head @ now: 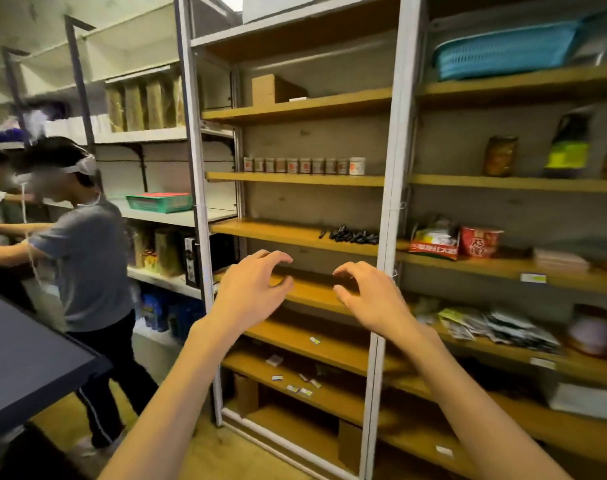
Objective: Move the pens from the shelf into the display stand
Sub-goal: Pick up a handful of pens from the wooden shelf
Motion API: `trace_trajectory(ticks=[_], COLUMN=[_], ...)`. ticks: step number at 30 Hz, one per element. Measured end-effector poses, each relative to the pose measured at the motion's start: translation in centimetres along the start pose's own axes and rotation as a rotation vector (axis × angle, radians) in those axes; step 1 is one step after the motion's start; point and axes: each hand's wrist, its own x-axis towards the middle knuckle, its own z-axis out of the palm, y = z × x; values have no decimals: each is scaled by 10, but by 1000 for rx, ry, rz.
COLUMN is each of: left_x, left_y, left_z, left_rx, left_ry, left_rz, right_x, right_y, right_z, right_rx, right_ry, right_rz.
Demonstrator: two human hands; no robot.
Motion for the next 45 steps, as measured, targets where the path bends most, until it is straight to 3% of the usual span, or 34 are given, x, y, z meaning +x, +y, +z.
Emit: trace_trajectory(ticks=[10,25,36,45], left_x=[93,278,400,485], left_y=[-7,-117,-151,-172], left_z=[85,234,324,392], left_rx=[-23,-71,-96,-37], left_ry=[-51,-115,-137,-56], left_rz=[13,-3,7,-169], right_x=[75,279,381,447], right_y=[84,187,268,321], right_z=[21,107,157,179], right_rx=[-39,15,-23,-59], right_ry=[2,13,34,39], right_rz=[71,121,168,172])
